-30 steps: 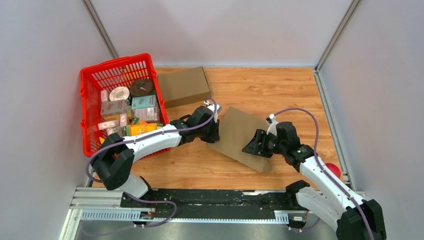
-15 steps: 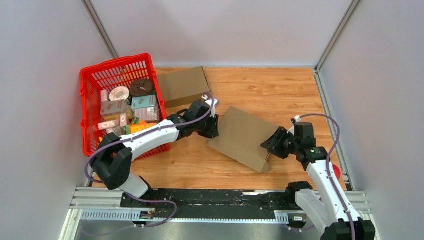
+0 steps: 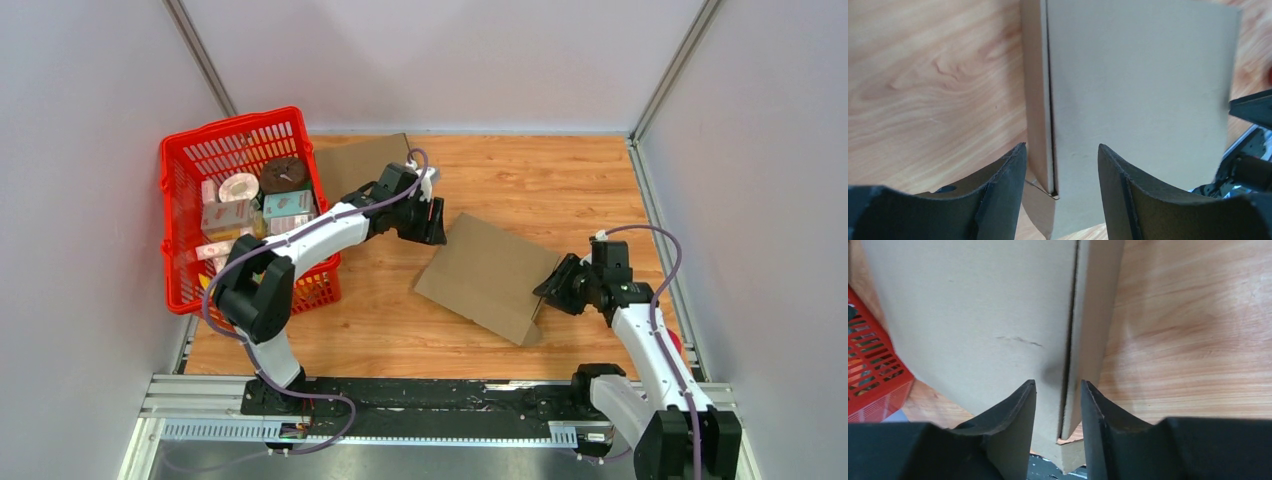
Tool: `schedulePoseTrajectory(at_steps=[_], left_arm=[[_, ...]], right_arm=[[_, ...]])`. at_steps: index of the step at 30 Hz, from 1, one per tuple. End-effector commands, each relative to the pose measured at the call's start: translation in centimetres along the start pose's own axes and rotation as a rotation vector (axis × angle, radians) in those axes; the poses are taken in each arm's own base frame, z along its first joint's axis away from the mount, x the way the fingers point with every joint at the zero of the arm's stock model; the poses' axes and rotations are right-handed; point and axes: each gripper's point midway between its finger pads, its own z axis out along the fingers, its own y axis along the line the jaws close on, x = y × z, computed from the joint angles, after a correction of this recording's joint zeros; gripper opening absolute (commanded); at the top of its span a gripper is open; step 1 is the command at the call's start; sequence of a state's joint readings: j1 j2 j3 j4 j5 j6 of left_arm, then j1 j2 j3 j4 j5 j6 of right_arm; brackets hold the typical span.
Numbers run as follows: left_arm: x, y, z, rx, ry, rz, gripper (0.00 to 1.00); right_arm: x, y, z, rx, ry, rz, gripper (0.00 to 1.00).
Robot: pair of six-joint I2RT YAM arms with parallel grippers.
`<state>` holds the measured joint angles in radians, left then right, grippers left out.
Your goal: Fold the paper box
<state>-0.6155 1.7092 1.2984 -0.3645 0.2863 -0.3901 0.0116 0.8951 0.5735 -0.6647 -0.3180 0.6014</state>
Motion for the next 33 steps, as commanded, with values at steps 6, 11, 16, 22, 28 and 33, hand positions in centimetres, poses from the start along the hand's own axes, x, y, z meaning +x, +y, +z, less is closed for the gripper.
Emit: schedulePoseTrajectory(at_steps=[6, 11, 16, 22, 28, 33], left_arm=[[1.6, 0.4, 1.8, 0.051, 0.042, -0.011, 0.63], [2.1, 0.7, 2.2, 0.062, 0.065, -0.034, 0.76], [2.2, 0.7, 2.5, 0.109, 0.078, -0.07, 0.77], [2.4, 0.3, 3.4, 0.168, 0.107, -0.109, 0.78], [2.3, -1.6, 3.8, 0.299, 0.116, -0.135, 0.79], [2.5, -2.6, 3.9, 0.373, 0.146, -0.171, 0.79]], right_arm=[[0.1, -2.4, 2.5, 0.033, 0.002, 0.057, 0.34], [0.1, -3.8, 2.6, 0.059, -0.007, 0.115, 0.27], [0.6, -5.4, 2.7, 0.026, -0.001, 0.255, 0.24], [0.5, -6.0, 2.5, -0.02, 0.0, 0.327, 0.21], [0.3, -6.5, 2.5, -0.037, 0.02, 0.373, 0.2], [0.0, -7.2, 2.5, -0.014, 0.0, 0.406, 0.18]])
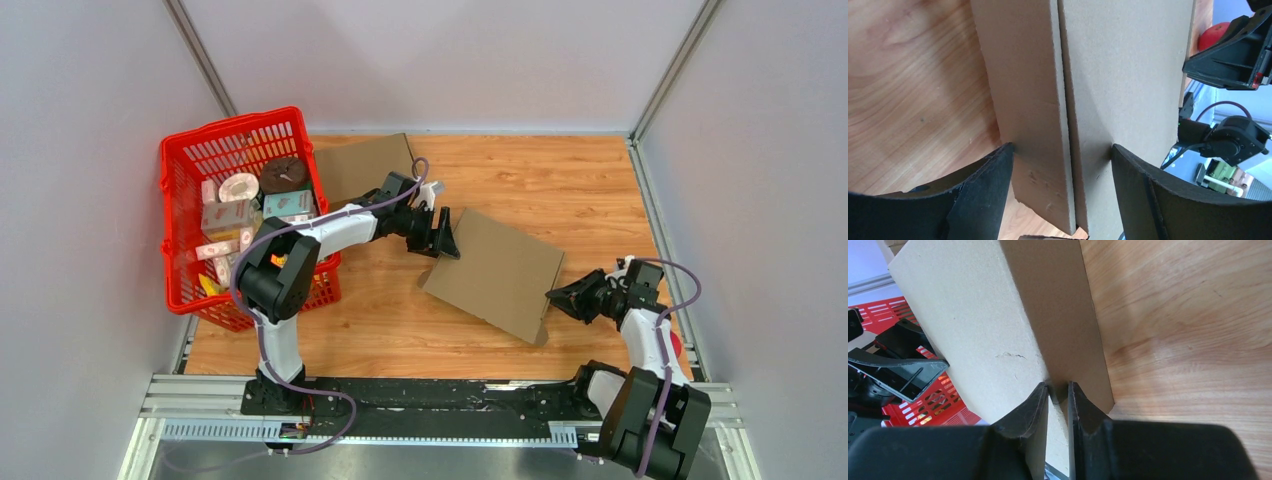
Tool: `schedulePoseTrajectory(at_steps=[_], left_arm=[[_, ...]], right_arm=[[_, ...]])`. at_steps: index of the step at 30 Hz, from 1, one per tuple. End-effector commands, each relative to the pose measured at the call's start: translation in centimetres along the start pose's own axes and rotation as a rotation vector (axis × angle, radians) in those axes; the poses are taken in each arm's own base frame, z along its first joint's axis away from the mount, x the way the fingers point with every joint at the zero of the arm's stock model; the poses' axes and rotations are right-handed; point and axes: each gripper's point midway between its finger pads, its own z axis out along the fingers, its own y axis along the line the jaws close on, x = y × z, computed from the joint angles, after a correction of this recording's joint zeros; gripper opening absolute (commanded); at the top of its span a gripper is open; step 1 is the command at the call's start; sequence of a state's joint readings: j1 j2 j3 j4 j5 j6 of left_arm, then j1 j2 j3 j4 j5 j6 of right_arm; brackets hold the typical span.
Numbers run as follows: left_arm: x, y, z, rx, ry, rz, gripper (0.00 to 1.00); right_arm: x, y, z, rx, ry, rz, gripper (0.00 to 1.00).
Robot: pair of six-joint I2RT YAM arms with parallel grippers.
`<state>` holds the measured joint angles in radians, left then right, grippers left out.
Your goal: Fold the paper box
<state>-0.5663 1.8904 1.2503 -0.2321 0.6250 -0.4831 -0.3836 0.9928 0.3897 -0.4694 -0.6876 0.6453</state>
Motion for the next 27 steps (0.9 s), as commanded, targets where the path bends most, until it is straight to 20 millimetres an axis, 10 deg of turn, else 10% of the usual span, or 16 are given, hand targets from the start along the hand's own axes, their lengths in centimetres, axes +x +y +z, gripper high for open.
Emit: schedulePoseTrajectory(at_steps=[1, 27], left_arm=[[-1.6, -1.7, -0.4, 0.076, -0.037, 0.002, 0.79], [-0.7, -2.6, -0.2, 0.263, 0.111, -0.059, 0.81]], right_arm=[[-0.6, -4.1, 0.3, 0.148, -0.06, 0.051, 0.18], [-0.4, -4.7, 0.9, 0.09, -0.023, 0.131, 0.15]])
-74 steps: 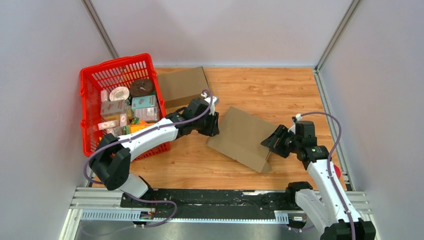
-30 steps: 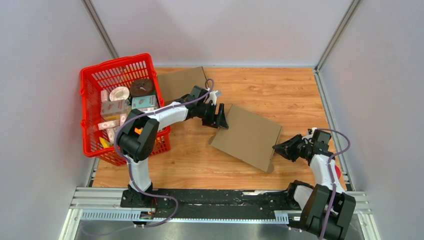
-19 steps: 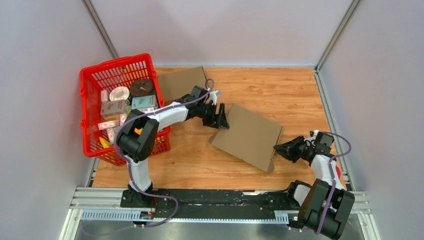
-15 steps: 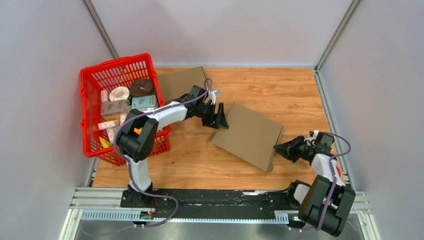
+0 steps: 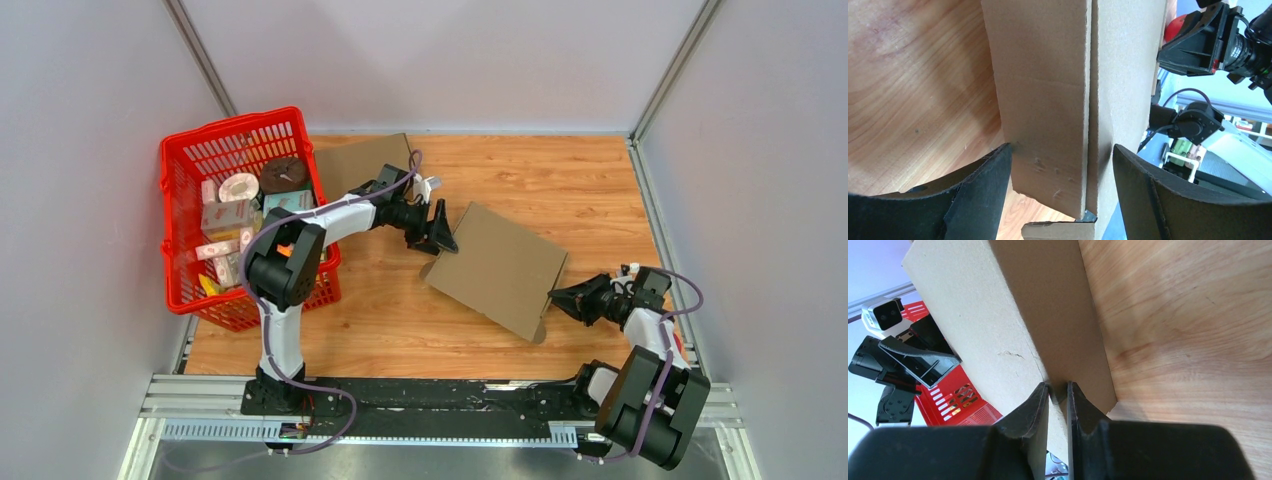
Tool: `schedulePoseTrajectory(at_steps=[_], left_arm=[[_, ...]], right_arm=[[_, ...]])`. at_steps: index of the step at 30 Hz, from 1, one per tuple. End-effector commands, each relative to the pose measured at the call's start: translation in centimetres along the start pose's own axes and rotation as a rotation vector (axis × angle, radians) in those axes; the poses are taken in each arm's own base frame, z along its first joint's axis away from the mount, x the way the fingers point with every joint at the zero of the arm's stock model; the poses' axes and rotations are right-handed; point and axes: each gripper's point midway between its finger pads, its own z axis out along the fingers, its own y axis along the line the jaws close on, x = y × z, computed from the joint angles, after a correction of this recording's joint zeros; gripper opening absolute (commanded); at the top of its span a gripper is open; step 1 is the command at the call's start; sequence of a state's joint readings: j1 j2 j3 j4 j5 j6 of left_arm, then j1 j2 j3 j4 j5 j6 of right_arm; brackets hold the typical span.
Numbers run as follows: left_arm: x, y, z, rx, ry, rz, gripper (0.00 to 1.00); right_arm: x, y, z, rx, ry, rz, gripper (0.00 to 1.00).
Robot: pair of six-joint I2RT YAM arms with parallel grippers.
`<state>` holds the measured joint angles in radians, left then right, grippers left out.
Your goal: Fold the paper box
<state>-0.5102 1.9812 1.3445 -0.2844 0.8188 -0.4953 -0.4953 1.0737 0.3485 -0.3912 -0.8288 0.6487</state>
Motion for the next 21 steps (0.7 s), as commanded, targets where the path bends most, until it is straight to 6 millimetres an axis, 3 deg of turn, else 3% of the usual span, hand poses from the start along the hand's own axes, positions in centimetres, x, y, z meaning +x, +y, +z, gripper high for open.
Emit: schedulePoseTrajectory(at_steps=[1, 7, 9, 10, 15, 17, 21], left_arm=[[0.6, -2.8, 0.4, 0.151, 0.059, 0.019, 0.81], [1.0, -5.3, 0.4, 0.162, 0.046, 0.083, 0.76], [0.7, -4.7, -0.5, 0.07, 0.008, 0.08, 0.77], [0.0, -3.0, -0.9, -0.037, -0.036, 0.097, 0.78], [-2.2, -2.0, -2.8, -0.025, -0.12, 0.05, 0.8], [-3.1, -2.4, -2.7, -0.001, -0.112, 0.044, 0.8], [-2.7, -1.6, -1.2, 0.042, -0.019, 0.013, 0.8]], right_arm=[[-0.3, -4.5, 0.5, 0.175, -0.058, 0.03, 0.15], [-0.2, -4.6, 0.5, 0.174, -0.055, 0.031, 0.14], [-0.2, -4.7, 0.5, 0.179, -0.055, 0.037, 0.14], [-0.2, -4.7, 0.5, 0.177, -0.056, 0.039, 0.14], [-0.2, -4.8, 0.6, 0.153, -0.041, 0.066, 0.14], [-0.1, -4.8, 0.6, 0.149, -0.033, 0.072, 0.14], [-0.2, -4.7, 0.6, 0.141, -0.032, 0.071, 0.13]])
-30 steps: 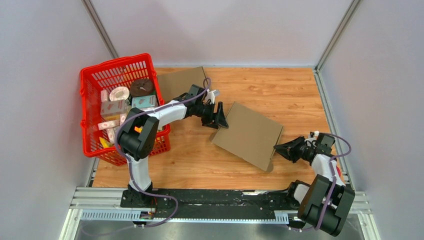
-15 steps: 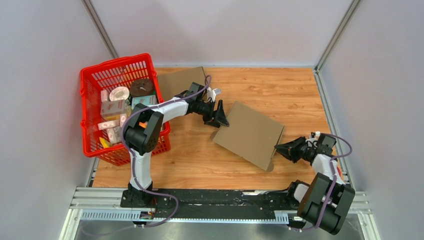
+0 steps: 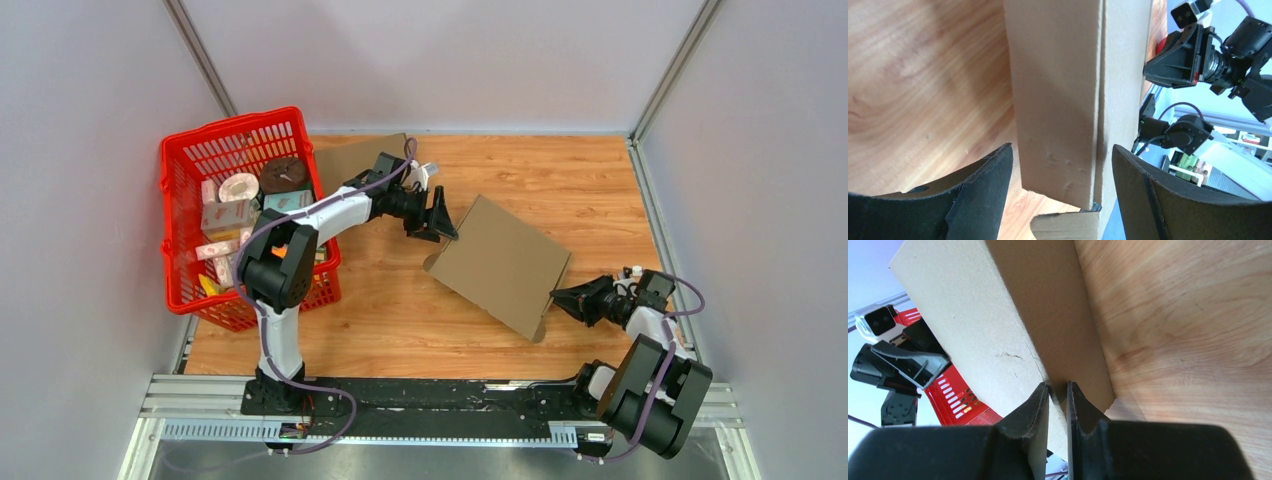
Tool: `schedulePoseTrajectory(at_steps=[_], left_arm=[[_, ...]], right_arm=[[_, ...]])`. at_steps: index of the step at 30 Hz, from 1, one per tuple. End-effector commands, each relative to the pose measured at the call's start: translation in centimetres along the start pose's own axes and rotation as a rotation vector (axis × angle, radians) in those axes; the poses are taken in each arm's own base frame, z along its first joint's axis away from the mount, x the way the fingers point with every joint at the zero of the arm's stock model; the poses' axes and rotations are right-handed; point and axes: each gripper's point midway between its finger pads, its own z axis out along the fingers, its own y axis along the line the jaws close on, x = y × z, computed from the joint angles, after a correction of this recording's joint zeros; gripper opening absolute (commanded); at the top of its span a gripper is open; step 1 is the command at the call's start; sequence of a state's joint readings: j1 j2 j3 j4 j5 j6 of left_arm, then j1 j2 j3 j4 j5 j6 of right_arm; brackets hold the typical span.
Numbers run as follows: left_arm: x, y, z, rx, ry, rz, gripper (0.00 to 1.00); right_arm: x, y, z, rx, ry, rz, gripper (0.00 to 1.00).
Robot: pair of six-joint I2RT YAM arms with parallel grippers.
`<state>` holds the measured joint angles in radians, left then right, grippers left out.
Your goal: Fold the paper box
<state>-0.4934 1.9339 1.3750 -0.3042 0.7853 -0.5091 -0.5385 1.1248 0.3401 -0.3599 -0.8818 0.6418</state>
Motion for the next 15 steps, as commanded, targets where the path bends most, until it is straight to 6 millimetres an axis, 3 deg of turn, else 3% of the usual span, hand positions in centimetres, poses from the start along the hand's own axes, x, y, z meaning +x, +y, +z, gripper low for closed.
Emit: schedulePoseTrajectory(at_steps=[1, 11, 15], left_arm=[[-0.8, -0.1, 0.6, 0.055, 0.043, -0.014, 0.8], [-0.4, -0.1, 1.2, 0.165, 0.125, -0.023, 0.8], [-0.1, -1.3, 1.3, 0.237, 0.143, -0.014, 0.81]], right_arm=[[0.0, -4.6, 0.5, 0.173, -0.047, 0.035, 0.13], [0.0, -4.6, 0.5, 0.172, -0.049, 0.036, 0.12], [0.0, -4.6, 0.6, 0.172, -0.047, 0.037, 0.11]])
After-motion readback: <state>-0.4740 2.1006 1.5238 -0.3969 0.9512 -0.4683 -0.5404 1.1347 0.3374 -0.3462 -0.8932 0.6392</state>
